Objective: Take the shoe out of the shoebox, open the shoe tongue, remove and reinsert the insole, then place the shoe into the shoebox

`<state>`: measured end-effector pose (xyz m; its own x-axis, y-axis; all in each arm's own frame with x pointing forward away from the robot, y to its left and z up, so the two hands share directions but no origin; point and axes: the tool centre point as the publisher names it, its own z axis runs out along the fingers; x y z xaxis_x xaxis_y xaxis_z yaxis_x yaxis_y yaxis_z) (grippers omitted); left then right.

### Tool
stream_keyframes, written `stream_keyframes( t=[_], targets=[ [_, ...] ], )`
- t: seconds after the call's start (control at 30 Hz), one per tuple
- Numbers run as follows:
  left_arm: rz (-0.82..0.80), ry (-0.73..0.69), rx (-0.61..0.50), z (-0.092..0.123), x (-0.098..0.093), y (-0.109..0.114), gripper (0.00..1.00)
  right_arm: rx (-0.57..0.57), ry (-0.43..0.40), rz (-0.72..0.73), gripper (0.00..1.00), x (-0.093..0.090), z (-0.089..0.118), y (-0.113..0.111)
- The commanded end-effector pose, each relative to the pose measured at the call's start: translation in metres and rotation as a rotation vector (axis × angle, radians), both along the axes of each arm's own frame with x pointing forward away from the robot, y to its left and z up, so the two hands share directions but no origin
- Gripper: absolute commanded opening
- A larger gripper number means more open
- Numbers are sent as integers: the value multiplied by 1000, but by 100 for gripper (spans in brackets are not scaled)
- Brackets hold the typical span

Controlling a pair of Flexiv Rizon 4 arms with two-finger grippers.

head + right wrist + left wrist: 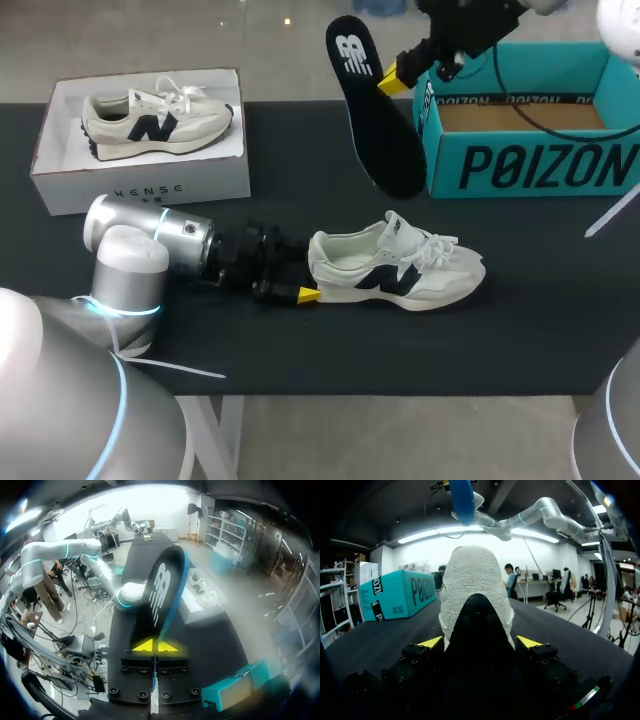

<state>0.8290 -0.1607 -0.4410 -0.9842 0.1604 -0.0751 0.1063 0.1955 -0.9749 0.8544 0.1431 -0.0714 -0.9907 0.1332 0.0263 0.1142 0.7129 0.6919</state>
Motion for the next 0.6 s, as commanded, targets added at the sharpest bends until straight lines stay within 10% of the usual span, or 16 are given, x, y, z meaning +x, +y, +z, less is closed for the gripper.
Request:
stream_keyframes(
  t=[0.03,0.6],
  targets=[
    [1,-1,-1,-6,0,-1,0,29,-25,-25,0,-46,43,-27],
    [1,-1,-1,-6,0,-1,0,144,98,-78,0,-116,111,-44]
  ],
)
